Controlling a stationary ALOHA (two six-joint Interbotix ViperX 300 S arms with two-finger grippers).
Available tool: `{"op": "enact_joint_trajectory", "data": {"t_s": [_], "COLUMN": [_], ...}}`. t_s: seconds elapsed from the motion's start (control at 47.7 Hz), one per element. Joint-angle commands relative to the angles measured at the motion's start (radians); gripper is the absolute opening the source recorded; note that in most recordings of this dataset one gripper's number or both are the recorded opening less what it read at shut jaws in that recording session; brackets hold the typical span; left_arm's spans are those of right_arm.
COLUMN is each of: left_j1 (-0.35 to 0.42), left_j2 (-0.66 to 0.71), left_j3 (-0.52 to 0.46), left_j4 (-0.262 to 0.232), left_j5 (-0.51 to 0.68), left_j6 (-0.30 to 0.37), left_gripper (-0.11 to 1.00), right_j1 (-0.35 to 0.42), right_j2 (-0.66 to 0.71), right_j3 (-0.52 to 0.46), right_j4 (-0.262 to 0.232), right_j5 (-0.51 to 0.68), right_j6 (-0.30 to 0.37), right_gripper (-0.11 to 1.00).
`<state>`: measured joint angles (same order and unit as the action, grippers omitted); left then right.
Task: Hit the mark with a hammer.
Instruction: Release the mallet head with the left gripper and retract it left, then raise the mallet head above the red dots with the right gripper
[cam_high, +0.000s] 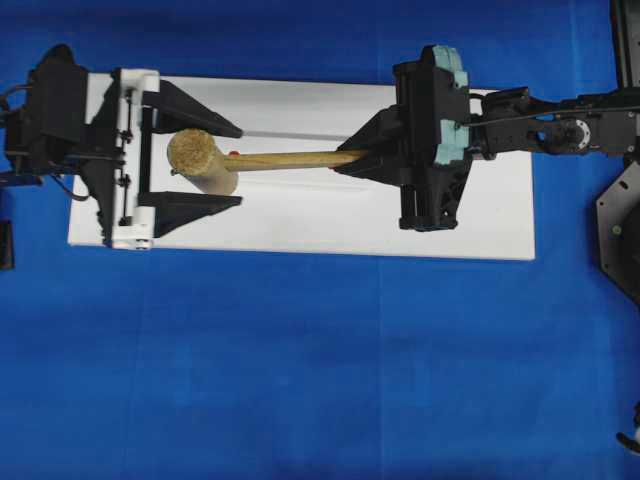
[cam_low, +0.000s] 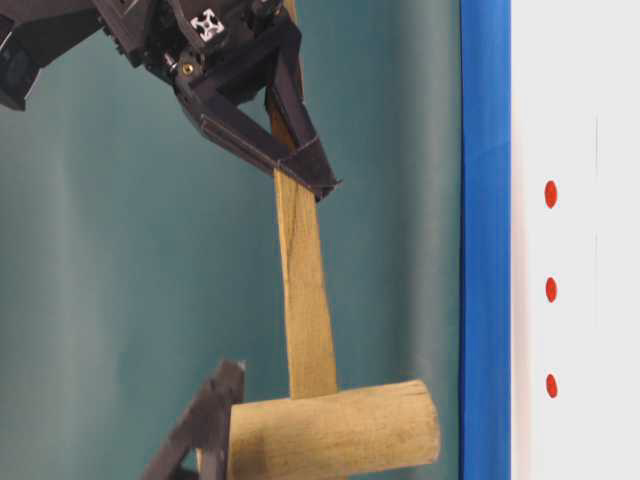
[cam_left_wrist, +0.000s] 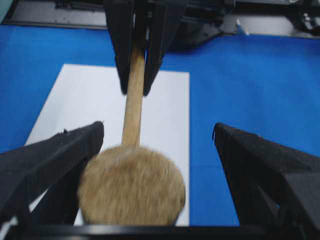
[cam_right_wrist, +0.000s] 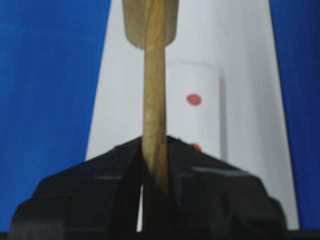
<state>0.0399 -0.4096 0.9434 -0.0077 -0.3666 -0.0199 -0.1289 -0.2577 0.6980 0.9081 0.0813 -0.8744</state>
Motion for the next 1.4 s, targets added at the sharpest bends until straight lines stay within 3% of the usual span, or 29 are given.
{"op": "enact_joint_trajectory", "data": {"t_s": [0.0,0.252,0.692,0.901,1.384], "left_j1": [-0.002,-0.002,-0.002,-0.002,-0.002], "left_j2": [-0.051,-0.222,-0.517,-0.538,-0.532], "left_j3": [0.015,0.126,0.224,0.238,0.241], "left_j4": [-0.002,-0.002,-0.002,-0.002,-0.002], "left_j5": [-0.002,0.032,0.245,0.259,0.262], "left_j6": [-0.002,0.0,-0.003,-0.003,-0.011], "left_gripper": [0.9,0.9,0.9,0.9,0.89], "right_j1": [-0.002,-0.002,-0.002,-0.002,-0.02], "right_j2": [-0.04,-0.091,-0.092,-0.067,0.015], "right_j3": [-0.006,0.041,0.06,0.049,0.0], "right_j4": [0.014,0.04,0.052,0.055,0.054], "right_j5": [-0.005,-0.006,-0.012,-0.029,-0.189], "right_j6": [0.002,0.002,0.002,0.002,-0.003], "right_gripper": [0.03,0.03,0.03,0.03,0.03]}}
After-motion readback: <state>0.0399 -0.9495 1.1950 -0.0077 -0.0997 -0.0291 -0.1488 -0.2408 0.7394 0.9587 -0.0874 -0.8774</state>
